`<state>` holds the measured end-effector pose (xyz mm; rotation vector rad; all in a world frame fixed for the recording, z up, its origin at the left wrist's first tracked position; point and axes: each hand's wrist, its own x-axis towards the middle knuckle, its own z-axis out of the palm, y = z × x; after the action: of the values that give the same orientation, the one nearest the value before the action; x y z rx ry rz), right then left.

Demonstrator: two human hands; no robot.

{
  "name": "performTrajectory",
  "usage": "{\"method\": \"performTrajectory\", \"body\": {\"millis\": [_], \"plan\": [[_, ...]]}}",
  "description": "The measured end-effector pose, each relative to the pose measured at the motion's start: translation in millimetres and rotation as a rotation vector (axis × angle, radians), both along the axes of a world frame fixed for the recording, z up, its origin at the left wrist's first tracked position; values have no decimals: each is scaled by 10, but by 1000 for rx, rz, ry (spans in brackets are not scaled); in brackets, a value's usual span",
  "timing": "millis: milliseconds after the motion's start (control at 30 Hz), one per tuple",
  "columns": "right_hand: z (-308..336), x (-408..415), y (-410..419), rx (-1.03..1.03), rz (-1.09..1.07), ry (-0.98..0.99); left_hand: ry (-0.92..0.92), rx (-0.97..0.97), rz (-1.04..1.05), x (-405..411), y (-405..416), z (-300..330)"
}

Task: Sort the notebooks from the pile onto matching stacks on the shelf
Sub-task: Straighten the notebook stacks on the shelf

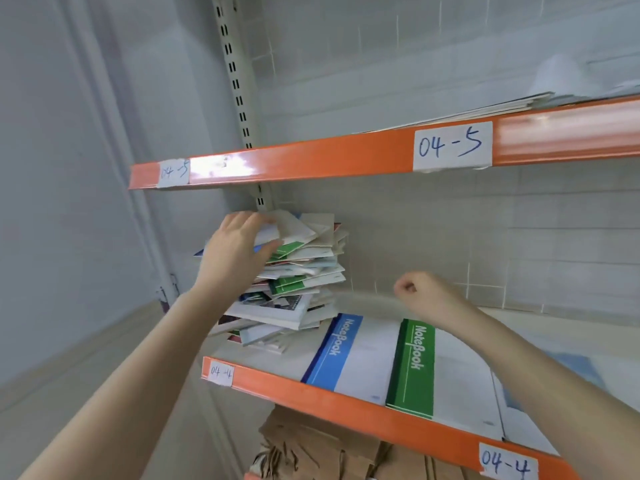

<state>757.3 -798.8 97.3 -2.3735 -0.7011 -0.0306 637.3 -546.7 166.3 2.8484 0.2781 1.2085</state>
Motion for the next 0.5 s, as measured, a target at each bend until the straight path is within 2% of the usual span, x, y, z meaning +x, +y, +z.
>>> {"method": "performTrajectory", "body": {"millis": [100, 167, 233, 367, 500], "plan": [[203, 3, 353, 164, 40, 41, 399, -82, 29, 137, 264, 52], [327, 23, 555, 249, 35, 94, 511, -38, 84, 225, 335, -25], [416, 69, 732, 332, 22, 155, 495, -2, 132, 292, 373, -92], [465, 176, 1014, 544, 1, 458, 433, 95, 162, 311, 403, -56], [428, 249, 1185, 598, -12, 500, 347, 198, 209, 266, 415, 2]]}}
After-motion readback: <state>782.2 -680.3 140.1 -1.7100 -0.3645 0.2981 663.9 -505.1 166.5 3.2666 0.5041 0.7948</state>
